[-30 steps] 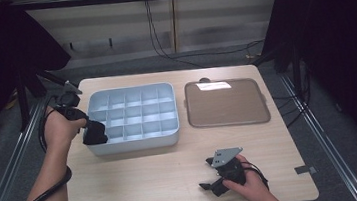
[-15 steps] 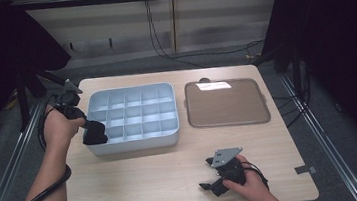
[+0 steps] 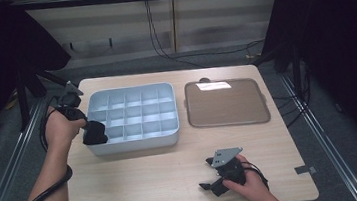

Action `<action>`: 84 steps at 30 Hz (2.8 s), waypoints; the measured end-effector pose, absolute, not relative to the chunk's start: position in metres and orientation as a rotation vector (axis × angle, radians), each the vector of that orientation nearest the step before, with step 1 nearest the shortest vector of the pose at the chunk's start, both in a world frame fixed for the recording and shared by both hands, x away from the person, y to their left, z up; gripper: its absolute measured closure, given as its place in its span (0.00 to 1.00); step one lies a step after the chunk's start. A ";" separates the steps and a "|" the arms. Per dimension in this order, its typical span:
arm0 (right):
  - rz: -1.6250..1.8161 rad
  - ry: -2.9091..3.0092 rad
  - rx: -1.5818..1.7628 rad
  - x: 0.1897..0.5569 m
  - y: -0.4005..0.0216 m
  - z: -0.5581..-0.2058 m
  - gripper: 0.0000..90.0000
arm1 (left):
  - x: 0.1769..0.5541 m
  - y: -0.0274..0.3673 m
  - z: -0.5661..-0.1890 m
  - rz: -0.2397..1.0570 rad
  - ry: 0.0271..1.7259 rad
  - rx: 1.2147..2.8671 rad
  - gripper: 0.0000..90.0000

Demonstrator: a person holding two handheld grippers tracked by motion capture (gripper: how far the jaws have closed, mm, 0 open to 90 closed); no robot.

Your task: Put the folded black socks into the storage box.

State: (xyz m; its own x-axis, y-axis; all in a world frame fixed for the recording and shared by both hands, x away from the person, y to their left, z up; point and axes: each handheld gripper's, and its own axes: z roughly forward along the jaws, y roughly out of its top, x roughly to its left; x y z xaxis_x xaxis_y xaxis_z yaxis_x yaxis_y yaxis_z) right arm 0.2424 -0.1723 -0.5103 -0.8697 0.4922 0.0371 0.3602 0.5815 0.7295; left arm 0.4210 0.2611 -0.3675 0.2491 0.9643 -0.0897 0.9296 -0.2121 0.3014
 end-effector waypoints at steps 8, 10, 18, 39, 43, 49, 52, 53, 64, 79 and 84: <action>1.160 2.640 0.720 0.242 -0.172 -0.510 0.15 | 0.423 0.261 -0.375 0.166 1.753 2.236 1.00; 1.160 2.640 0.718 0.242 -0.172 -0.510 0.15 | 0.423 0.261 -0.376 0.170 1.754 2.233 1.00; 1.160 2.641 0.720 0.242 -0.172 -0.510 0.15 | 0.423 0.260 -0.382 0.166 1.753 2.234 1.00; 1.160 2.640 0.723 0.242 -0.172 -0.510 0.15 | 0.425 0.260 -0.403 0.144 1.777 2.249 1.00; 1.160 2.640 0.723 0.242 -0.172 -0.510 0.15 | 0.425 0.260 -0.407 0.142 1.784 2.247 1.00; 1.160 2.639 0.720 0.242 -0.172 -0.510 0.15 | 0.426 0.260 -0.413 0.125 1.787 2.246 1.00; 1.160 2.640 0.719 0.242 -0.172 -0.510 0.15 | 0.426 0.260 -0.414 0.121 1.788 2.251 1.00; 1.160 2.639 0.720 0.242 -0.172 -0.510 0.15 | 0.426 0.260 -0.415 0.120 1.787 2.251 1.00; 1.160 2.639 0.720 0.242 -0.172 -0.510 0.15 | 0.426 0.257 -0.426 0.106 1.789 2.244 1.00; 1.158 2.641 0.724 0.242 -0.172 -0.510 0.15 | 0.424 0.259 -0.437 0.087 1.785 2.222 1.00; 1.159 2.640 0.722 0.242 -0.172 -0.510 0.15 | 0.424 0.257 -0.439 0.098 1.784 2.236 1.00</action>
State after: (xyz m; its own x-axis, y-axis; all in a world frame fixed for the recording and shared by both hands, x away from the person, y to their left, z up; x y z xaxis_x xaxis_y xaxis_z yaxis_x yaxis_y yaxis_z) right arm 0.2420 -0.1722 -0.5104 -0.8685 0.4941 0.0389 0.3631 0.5808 0.7286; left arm 0.4240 0.2573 -0.4391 0.2357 0.9644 -0.1200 0.9455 -0.1991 0.2575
